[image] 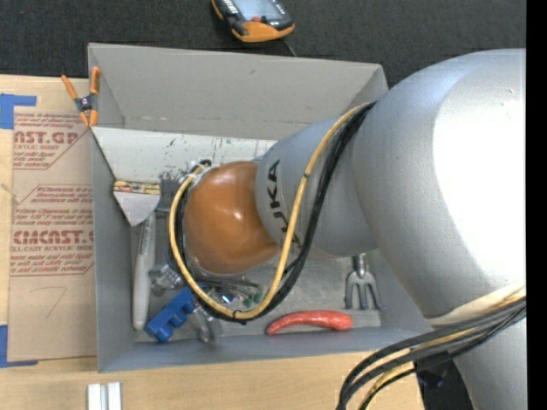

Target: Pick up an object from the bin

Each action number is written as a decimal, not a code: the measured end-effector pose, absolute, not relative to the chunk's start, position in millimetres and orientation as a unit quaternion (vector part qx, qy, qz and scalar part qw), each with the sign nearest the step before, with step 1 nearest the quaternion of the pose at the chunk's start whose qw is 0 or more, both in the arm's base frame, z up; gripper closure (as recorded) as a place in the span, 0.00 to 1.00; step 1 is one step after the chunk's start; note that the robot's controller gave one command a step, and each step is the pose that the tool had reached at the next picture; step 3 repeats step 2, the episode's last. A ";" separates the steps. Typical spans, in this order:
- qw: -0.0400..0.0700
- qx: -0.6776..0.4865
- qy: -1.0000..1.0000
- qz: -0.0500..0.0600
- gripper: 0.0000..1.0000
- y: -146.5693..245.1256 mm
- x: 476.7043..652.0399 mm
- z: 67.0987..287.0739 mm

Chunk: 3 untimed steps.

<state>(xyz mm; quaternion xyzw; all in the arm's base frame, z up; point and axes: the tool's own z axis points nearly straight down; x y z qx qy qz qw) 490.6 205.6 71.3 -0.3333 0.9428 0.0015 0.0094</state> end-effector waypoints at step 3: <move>-0.001 -0.136 0.991 0.002 1.00 205.0 481.6 69.8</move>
Offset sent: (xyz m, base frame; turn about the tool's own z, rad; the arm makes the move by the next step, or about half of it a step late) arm 0.0000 0.0000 0.0000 0.0000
